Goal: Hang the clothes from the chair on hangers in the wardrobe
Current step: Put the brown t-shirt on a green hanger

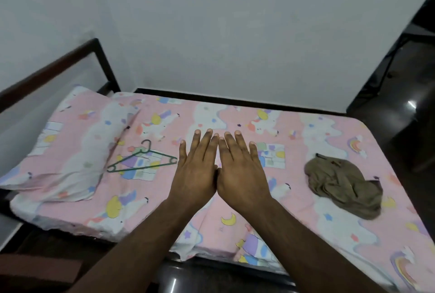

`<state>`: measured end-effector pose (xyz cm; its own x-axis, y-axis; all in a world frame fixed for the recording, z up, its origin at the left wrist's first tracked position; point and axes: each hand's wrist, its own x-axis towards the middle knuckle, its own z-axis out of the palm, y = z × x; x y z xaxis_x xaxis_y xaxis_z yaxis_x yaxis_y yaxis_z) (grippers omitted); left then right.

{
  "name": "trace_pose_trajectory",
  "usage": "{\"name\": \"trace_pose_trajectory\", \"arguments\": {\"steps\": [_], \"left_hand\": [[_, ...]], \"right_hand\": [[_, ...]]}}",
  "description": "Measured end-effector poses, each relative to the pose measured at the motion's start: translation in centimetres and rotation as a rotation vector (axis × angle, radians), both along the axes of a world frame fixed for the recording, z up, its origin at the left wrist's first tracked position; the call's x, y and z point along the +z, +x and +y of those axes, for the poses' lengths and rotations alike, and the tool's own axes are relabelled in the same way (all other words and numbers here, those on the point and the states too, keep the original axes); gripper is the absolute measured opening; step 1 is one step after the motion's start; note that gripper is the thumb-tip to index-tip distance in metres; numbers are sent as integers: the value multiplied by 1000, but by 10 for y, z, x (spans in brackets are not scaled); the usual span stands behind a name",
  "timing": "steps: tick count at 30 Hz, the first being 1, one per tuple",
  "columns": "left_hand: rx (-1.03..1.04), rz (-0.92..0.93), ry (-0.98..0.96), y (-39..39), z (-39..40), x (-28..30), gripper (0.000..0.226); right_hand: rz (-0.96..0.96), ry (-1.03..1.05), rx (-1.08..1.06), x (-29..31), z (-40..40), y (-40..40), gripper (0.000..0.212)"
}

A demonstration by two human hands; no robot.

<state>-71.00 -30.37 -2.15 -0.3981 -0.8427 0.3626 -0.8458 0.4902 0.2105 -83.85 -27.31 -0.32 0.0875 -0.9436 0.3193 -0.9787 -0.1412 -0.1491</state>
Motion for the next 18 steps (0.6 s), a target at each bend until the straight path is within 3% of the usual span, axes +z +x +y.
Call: {"name": "trace_pose_trajectory", "arguments": {"steps": [8, 18], "left_hand": [[-215, -102, 188, -78, -65, -68, 72], [-461, -179, 306, -178, -122, -125, 68]], "right_hand": [[-17, 281, -182, -54, -40, -74, 67], [-62, 428, -491, -99, -56, -165, 65]]}}
